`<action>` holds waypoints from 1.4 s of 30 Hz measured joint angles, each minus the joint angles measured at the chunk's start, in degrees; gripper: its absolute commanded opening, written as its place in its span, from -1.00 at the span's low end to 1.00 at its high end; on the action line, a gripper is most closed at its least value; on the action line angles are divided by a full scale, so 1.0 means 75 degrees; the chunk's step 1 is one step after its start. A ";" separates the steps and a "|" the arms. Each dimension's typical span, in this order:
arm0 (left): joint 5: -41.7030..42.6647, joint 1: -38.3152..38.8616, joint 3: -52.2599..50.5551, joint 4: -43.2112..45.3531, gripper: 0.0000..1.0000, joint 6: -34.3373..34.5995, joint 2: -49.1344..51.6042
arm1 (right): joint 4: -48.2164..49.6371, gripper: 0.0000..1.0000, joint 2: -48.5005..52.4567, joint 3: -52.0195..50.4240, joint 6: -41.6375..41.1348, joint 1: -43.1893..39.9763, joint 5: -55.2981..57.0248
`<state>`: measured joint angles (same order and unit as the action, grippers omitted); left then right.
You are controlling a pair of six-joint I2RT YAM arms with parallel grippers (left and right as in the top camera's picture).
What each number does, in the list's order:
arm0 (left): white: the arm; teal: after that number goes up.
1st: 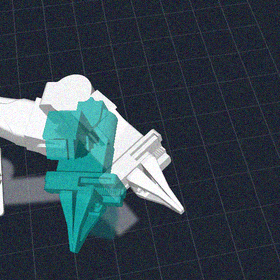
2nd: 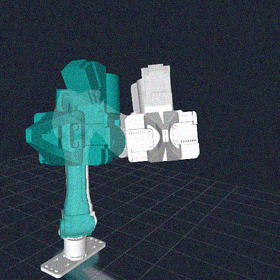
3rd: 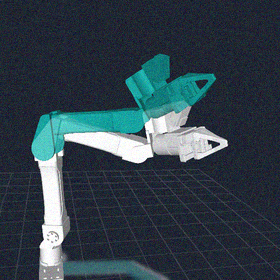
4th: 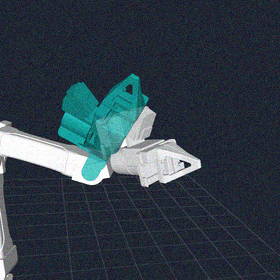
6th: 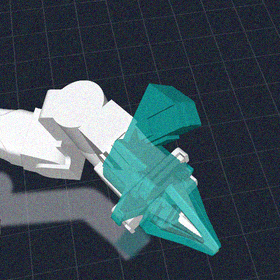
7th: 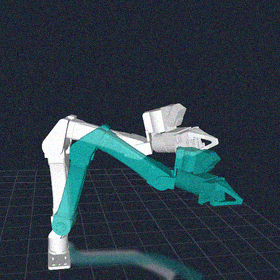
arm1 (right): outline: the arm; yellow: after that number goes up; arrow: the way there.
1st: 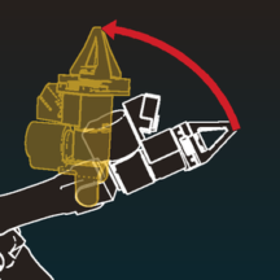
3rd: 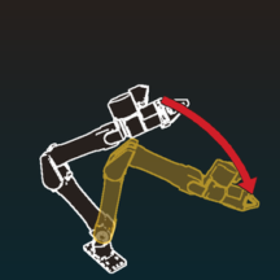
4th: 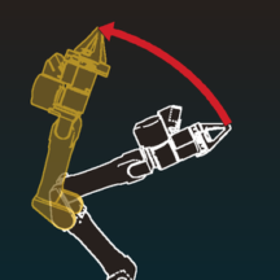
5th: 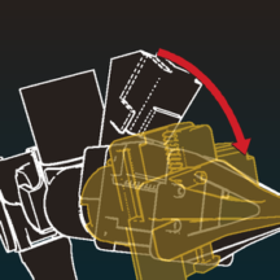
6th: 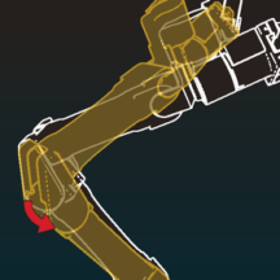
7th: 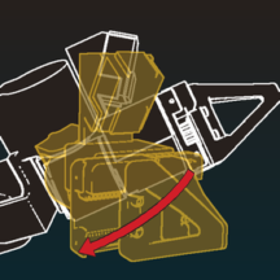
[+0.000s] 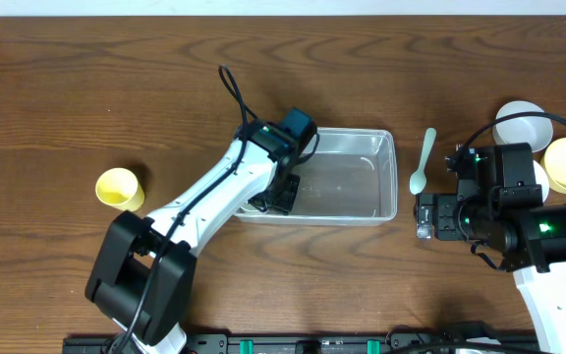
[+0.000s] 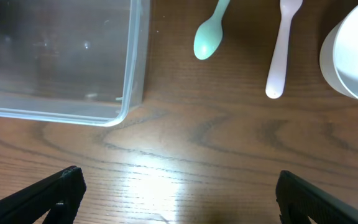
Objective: Pack container
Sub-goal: 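Place the white cup in the container beside the grey cup, then move the left gripper back and grasp the yellow cup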
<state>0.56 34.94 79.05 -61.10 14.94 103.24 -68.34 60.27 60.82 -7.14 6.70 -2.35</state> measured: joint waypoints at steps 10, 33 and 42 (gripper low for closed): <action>-0.1332 -0.0839 0.1518 -0.0615 0.44 -0.0015 -0.2611 | 0.0000 0.98 0.0000 0.0000 0.0000 0.0000 0.0087; 0.0146 -0.6050 0.1256 -0.0985 0.43 0.0009 -0.0169 | -0.0009 0.99 0.0000 0.0000 0.0000 0.0000 0.0090; 0.0277 -0.6050 0.0641 -0.0819 0.43 0.0009 0.0787 | -0.0009 0.98 0.0000 0.0000 0.0026 0.0000 0.0090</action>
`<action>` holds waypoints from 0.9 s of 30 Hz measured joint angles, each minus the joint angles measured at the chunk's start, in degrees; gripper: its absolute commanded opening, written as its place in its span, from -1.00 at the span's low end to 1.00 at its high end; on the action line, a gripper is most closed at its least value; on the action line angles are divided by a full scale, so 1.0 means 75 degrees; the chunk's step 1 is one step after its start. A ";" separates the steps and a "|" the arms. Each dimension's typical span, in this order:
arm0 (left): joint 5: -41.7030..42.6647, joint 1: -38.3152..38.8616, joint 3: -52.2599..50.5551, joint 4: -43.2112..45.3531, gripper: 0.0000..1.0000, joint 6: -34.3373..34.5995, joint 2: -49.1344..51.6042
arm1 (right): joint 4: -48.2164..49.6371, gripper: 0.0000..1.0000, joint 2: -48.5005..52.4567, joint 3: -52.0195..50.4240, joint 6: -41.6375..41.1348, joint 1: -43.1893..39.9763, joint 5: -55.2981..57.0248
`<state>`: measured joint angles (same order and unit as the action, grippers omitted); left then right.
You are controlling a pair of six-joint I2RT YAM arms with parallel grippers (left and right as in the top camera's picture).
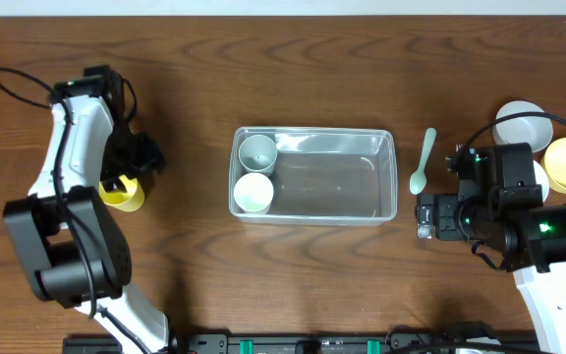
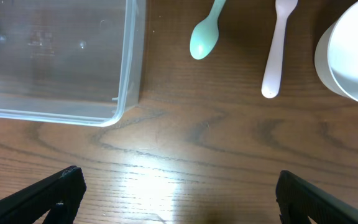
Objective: Pack container
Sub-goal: 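Move the left gripper back and grasp the yellow cup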
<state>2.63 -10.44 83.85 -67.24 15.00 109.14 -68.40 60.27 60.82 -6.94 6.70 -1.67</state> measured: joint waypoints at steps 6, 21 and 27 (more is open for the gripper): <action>0.0000 0.0000 -0.0396 0.0192 0.08 0.0029 0.0035 | 0.0003 0.99 0.0000 0.0000 0.0000 0.0000 0.0000; 0.0003 0.0000 -0.0428 0.0172 -0.80 0.0020 0.0035 | 0.0000 0.98 0.0000 0.0000 0.0000 0.0000 0.0000; 0.0003 0.0000 -0.0428 0.0169 -0.88 0.0003 0.0035 | 0.0000 0.99 0.0000 0.0000 0.0000 0.0000 0.0000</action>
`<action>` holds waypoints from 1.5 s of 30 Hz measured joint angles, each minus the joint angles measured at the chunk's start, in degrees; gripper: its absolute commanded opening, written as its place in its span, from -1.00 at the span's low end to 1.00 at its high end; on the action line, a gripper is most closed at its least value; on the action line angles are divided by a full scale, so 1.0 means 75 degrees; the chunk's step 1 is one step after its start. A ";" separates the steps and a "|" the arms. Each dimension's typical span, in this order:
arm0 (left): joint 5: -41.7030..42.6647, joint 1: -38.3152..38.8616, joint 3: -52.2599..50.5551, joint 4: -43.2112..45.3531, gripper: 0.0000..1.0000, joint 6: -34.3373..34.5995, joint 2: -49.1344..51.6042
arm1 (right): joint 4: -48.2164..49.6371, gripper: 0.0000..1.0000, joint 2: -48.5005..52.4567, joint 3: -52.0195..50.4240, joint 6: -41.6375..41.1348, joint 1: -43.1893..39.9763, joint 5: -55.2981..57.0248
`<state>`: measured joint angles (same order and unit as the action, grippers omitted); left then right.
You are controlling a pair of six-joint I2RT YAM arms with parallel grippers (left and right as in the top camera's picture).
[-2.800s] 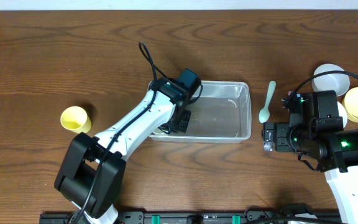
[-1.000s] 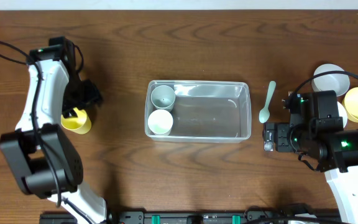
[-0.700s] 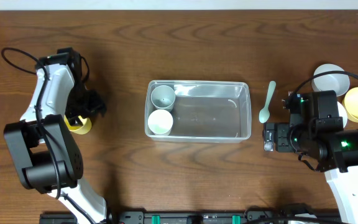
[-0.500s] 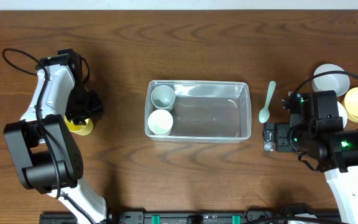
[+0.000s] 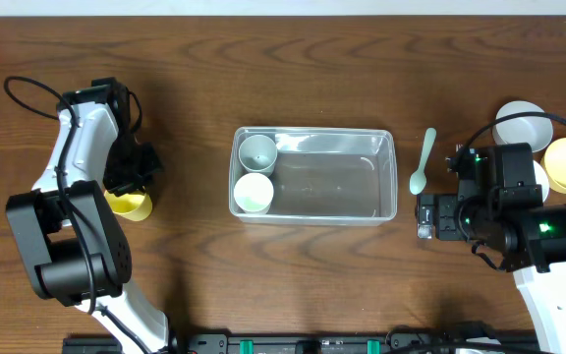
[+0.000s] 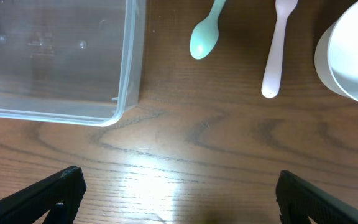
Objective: Pack container
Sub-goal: 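Move the left gripper back and grasp the yellow cup, then carry the yellow cup into the container and release it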
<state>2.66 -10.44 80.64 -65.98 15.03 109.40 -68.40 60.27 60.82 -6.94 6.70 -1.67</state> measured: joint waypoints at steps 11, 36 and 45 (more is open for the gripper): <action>-0.0003 0.0117 0.0000 -0.0297 -0.88 -0.0003 -0.0166 | 0.0000 0.99 0.0000 0.0000 0.0000 0.0000 0.0003; 0.0242 0.5971 0.3926 -0.0542 -0.89 -0.0629 -0.1521 | 0.0000 0.98 0.0000 0.0000 0.0000 0.0000 0.0003; 0.0329 0.6021 0.3914 -0.0548 -0.88 -0.0702 0.0248 | 0.0000 0.99 0.0000 0.0000 0.0000 0.0000 0.0003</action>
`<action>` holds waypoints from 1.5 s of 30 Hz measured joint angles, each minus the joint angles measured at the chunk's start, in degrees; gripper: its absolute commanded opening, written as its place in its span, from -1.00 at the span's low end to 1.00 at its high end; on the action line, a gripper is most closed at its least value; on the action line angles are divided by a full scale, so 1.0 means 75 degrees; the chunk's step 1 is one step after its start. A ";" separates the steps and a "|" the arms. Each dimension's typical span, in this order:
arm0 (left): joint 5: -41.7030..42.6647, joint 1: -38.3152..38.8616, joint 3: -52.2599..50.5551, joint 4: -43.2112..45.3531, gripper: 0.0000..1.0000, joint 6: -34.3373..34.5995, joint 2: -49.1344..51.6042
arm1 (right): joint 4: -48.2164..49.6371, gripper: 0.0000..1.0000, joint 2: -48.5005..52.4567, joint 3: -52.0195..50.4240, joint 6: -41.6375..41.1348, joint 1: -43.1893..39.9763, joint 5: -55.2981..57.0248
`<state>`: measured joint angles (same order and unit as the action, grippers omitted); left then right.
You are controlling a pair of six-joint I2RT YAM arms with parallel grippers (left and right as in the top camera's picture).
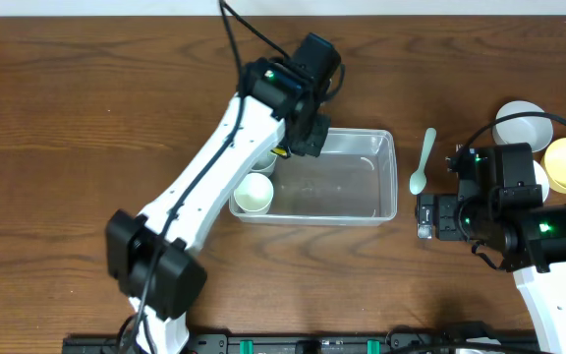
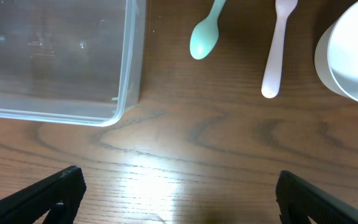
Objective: Pack container
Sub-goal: 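Carry the yellow cup into the container and release it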
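Observation:
The clear plastic container (image 1: 381,177) lies mid-table. A white cup (image 1: 254,193) stands in its front left corner. Behind that, a grey cup (image 1: 262,160) is mostly covered by my left arm. My left gripper (image 1: 291,146) hangs over the container's back left part, and a sliver of yellow cup (image 1: 279,151) shows at its fingers. My right gripper (image 2: 179,193) is open over bare wood to the right of the container (image 2: 55,62) and holds nothing.
A green spoon (image 2: 205,37) and a pink spoon (image 2: 275,50) lie right of the container. A white bowl (image 1: 519,123) and a yellow bowl stand at the far right. The left arm crosses the table from the front edge.
My left gripper was at the yellow cup on the table's left side and is now over the container's back left part. The cup is gone from that spot. The right arm has not moved.
My left gripper was first inside the container's left end. Then two cups stood there and the gripper was far left, beside the yellow cup, then right over it. Now it is back above the container, with yellow showing at its fingers.

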<state>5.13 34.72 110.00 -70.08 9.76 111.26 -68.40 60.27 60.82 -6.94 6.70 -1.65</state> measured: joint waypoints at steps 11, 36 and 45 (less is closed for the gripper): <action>0.0131 0.0000 0.0000 0.0003 -0.88 -0.0137 0.0790 | 0.0006 0.98 0.0000 0.0000 0.0000 0.0000 0.0000; 0.0280 0.0029 0.0000 0.0338 -0.15 -0.0321 0.1766 | 0.0003 0.98 0.0000 0.0000 0.0000 0.0000 0.0000; 0.0291 0.0029 0.0000 0.0335 -0.08 -0.0312 0.1766 | 0.0003 0.99 0.0000 0.0000 0.0000 0.0000 0.0000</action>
<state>7.31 34.94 110.00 -67.57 7.42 124.51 -68.38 60.27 60.82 -6.94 6.70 -1.65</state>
